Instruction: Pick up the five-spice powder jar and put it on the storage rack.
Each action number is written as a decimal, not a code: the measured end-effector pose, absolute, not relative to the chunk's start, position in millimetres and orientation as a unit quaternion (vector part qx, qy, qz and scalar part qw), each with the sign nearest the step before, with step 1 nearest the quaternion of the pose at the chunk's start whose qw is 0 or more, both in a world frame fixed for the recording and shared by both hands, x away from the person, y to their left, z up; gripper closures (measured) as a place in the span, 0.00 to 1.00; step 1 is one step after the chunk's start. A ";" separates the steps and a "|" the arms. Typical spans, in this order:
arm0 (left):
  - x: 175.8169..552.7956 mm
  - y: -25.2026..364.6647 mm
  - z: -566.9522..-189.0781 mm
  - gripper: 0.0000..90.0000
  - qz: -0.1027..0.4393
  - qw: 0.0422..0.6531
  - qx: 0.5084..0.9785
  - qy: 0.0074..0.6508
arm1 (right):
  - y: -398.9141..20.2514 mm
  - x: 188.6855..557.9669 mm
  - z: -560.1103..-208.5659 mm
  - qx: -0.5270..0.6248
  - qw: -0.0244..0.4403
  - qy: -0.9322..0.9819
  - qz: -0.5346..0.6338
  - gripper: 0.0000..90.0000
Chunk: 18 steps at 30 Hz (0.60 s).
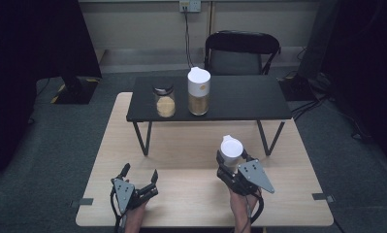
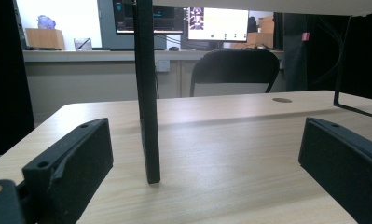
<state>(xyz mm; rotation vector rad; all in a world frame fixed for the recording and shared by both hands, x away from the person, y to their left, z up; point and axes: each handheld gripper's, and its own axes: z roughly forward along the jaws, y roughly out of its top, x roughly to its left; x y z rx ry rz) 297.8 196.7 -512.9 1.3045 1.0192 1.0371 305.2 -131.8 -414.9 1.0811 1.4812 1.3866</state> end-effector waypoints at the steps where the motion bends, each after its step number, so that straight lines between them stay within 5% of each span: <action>1: 297.8 196.7 -512.9 0.03 0.440 0.560 0.553 0.432 | -131.9 304.7 -413.9 0.428 0.409 0.589 0.550 0.33; 18: 297.8 196.7 -512.9 0.03 0.440 0.560 0.553 0.432 | -122.9 307.5 -391.6 0.410 0.415 0.606 0.541 0.33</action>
